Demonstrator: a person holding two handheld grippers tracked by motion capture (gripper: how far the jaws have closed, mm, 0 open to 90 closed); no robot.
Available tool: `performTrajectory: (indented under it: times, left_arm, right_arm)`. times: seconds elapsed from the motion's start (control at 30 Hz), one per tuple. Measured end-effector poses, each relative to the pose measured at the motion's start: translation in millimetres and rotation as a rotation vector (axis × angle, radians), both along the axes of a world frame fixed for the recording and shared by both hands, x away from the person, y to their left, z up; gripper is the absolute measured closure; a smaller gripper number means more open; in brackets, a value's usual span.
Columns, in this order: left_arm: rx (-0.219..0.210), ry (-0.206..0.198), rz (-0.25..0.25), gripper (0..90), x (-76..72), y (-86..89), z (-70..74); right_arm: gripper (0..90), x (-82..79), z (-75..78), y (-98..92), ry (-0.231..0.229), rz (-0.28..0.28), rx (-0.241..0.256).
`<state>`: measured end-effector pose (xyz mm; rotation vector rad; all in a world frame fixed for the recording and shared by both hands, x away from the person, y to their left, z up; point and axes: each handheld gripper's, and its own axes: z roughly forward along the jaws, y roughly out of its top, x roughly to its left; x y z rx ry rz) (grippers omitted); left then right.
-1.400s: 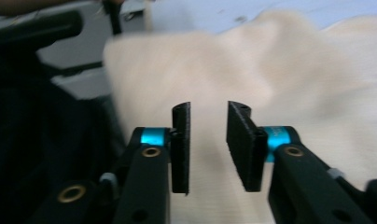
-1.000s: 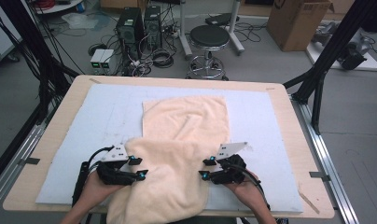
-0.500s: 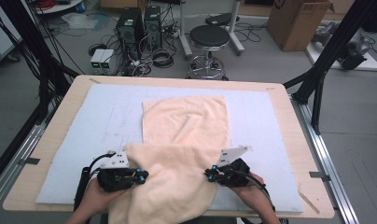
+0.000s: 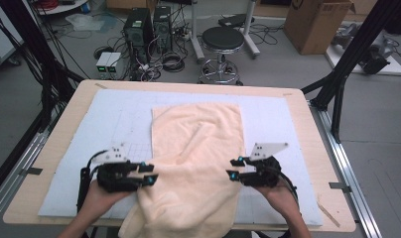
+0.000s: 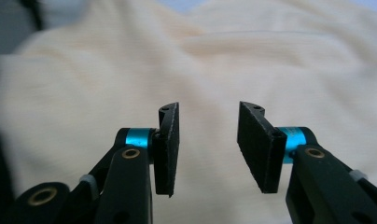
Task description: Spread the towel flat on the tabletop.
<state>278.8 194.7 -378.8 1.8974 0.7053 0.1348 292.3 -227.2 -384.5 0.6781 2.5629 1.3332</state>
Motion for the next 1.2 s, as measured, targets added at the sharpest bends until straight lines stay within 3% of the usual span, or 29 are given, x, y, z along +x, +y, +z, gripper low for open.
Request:
performTrajectory:
  times: [0.1, 0.2, 0.23, 0.3, 0.43, 0.57, 0.67, 0.73, 0.83, 0.9, 0.93, 1.07, 1.1, 1.17, 1.2]
  left_arm:
    - [0.039, -0.072, 0.13, 56.0, 33.1, -1.9, 1.0]
    - [0.123, -0.086, 0.242, 56.0, 68.1, -7.1, -11.8]
    - [0.156, -0.075, 0.264, 56.0, 79.5, -7.7, -18.0]
    - [0.168, -0.037, 0.323, 56.0, 99.7, -9.0, -32.3]
    - [0.249, 0.043, 0.378, 54.4, 130.8, -11.9, -53.8]
    - [0.27, 0.072, 0.419, 51.6, 150.3, -14.0, -64.7]
    - [0.262, 0.047, 0.44, 65.7, 153.7, -13.5, -66.2]
    - [0.259, 0.04, 0.435, 82.5, 154.4, -14.3, -66.6]
    - [0.27, 0.048, 0.457, 86.3, 160.5, -16.3, -65.4]
    - [0.339, 0.042, 0.474, 86.7, 170.0, -17.7, -58.7]
    - [0.353, 0.037, 0.483, 86.8, 174.8, -17.1, -54.8]
    - [0.36, 0.036, 0.529, 86.8, 198.0, -7.4, -34.7]
    - [0.349, 0.031, 0.535, 86.8, 203.5, -5.5, -29.0]
    - [0.365, 0.01, 0.55, 86.8, 213.1, -4.2, -17.1]
    - [0.379, 0.003, 0.553, 86.8, 217.7, -3.5, -10.9]
  right_arm:
    - [54.6, 31.4, 0.1, -1.2, -0.025, -0.076, -0.005]
    - [51.8, 59.4, -3.1, -1.9, -0.062, -0.133, -0.009]
    - [50.8, 68.8, -5.9, -2.8, -0.048, -0.146, -0.005]
    - [48.3, 87.3, -13.8, -6.6, -0.027, -0.184, -0.003]
    - [47.3, 117.3, -28.8, -13.6, 0.034, -0.261, -0.026]
    - [48.0, 140.1, -39.9, -13.2, 0.074, -0.3, -0.055]
    - [55.9, 151.1, -49.3, -10.4, 0.101, -0.304, -0.109]
    - [67.9, 153.7, -54.0, -7.3, 0.085, -0.304, -0.142]
    - [84.3, 157.5, -53.7, -3.3, 0.084, -0.266, -0.142]
    - [85.8, 162.5, -51.1, -0.5, 0.103, -0.259, -0.153]
    - [86.0, 165.1, -49.7, 0.9, 0.11, -0.262, -0.156]
    - [86.5, 176.9, -41.0, 10.0, 0.109, -0.264, -0.186]
    - [86.5, 180.5, -37.8, 12.5, 0.097, -0.269, -0.189]
    - [86.6, 188.5, -29.9, 16.7, 0.098, -0.274, -0.184]
    - [86.8, 190.8, -25.9, 19.6, 0.064, -0.279, -0.189]
